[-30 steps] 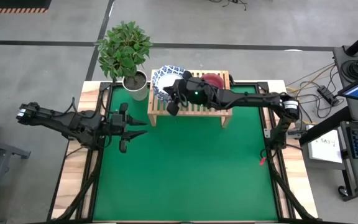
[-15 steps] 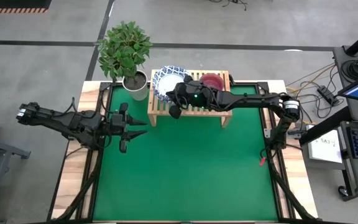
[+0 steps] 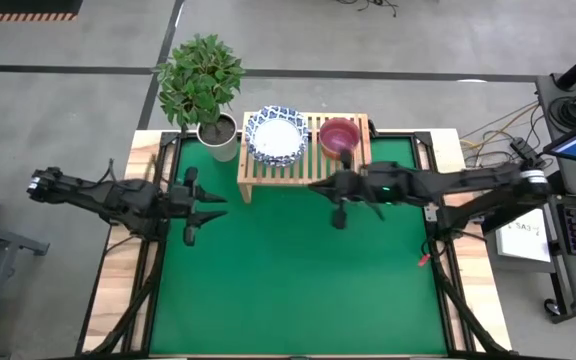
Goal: Place and stack bowls onto a shelf
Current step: Return to Home Position
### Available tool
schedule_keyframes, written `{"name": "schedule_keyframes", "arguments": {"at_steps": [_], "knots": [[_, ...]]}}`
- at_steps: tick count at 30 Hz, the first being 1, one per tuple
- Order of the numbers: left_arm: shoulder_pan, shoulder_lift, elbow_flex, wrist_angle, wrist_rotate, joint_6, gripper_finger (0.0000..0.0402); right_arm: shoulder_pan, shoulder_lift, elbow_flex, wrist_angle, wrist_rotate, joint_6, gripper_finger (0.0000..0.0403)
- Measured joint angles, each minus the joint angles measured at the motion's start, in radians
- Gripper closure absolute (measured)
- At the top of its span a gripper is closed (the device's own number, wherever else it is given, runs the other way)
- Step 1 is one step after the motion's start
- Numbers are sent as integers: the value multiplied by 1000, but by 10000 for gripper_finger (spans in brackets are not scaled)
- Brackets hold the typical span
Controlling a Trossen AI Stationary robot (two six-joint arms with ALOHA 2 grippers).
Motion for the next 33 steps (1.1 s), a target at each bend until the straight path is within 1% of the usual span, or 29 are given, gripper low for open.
{"name": "schedule_keyframes", "arguments": {"at_steps": [6,12,15,22,26,29,33], "knots": [[0,-135,-84,62,0,1,283,8,-230,-273,75,-6,61,394],[0,-268,-186,108,-1,-14,283,8,-405,-447,127,-34,68,394],[0,-336,-235,111,-16,-25,283,8,-478,-510,143,-34,77,394],[0,-471,-312,112,-120,-28,283,8,-616,-626,153,-34,79,394],[2,-538,-341,110,-133,-8,283,8,-684,-675,153,-36,76,394],[2,-591,-366,107,-134,-1,283,8,-733,-714,164,-56,70,394],[2,-595,-376,98,-169,-5,283,8,-801,-770,181,-57,67,394]]}}
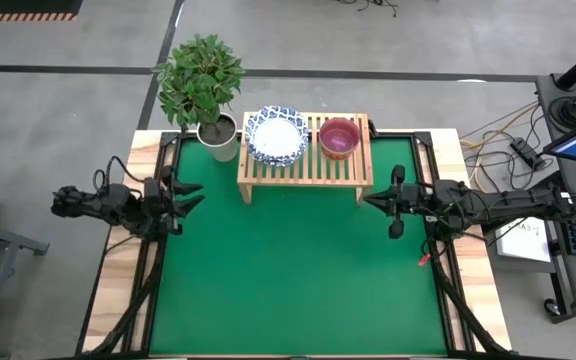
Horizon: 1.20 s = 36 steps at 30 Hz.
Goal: Place and stack bowls onto a shelf
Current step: Return to Home Position
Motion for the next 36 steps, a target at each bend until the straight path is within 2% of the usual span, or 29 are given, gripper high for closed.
{"name": "schedule_keyframes", "arguments": {"at_steps": [3,14,21,29,32,36], "knots": [[0,5,0,-26,-41,-19,283,0,-56,-39,3,0,-1,394],[0,-3,-49,-25,-43,-65,283,0,-280,-182,-3,0,-19,394],[0,-2,-108,9,-45,-119,283,0,-415,-205,-79,8,-48,394],[0,-2,-175,73,-49,-125,283,0,-409,-236,-86,-45,-48,394],[0,-2,-218,122,-43,-127,283,0,-409,-275,-20,-54,-46,394],[0,9,-222,121,-38,-151,283,0,-408,-287,-19,-64,-63,394]]}}
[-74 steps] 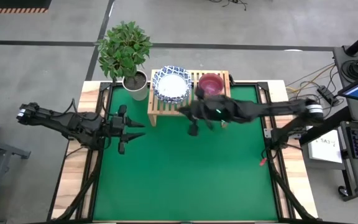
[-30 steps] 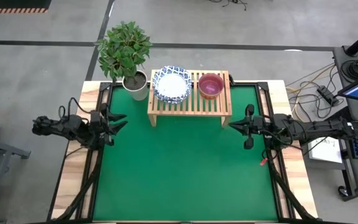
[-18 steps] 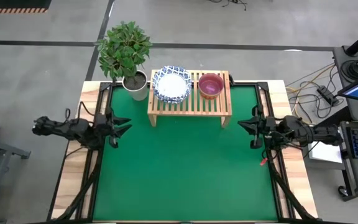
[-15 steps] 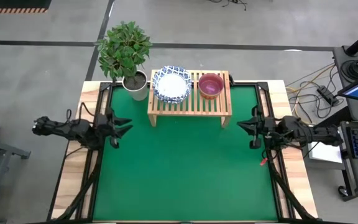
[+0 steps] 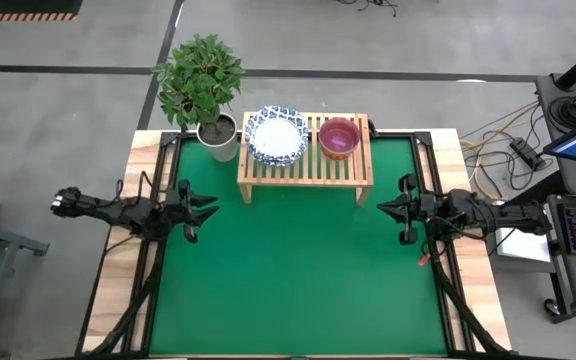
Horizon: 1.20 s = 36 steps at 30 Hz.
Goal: Place and stack bowls onto a shelf
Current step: Return to Home Position
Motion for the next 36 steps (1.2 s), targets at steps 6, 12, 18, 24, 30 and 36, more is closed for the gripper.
{"name": "schedule_keyframes", "arguments": {"at_steps": [6,12,18,24,30,36], "knots": [[0,0,0,-3,0,47,283,0,-1,0,13,-40,-26,394],[0,9,0,-5,-49,58,283,0,0,0,-25,14,4,394],[0,21,4,-12,-65,60,283,0,14,-1,-81,47,31,394],[0,22,6,-15,-65,60,283,0,20,-1,-83,47,45,394],[0,22,7,-15,-65,60,283,0,20,-1,-82,47,50,394],[0,22,8,-14,-64,60,283,0,20,-2,-82,48,62,394]]}}
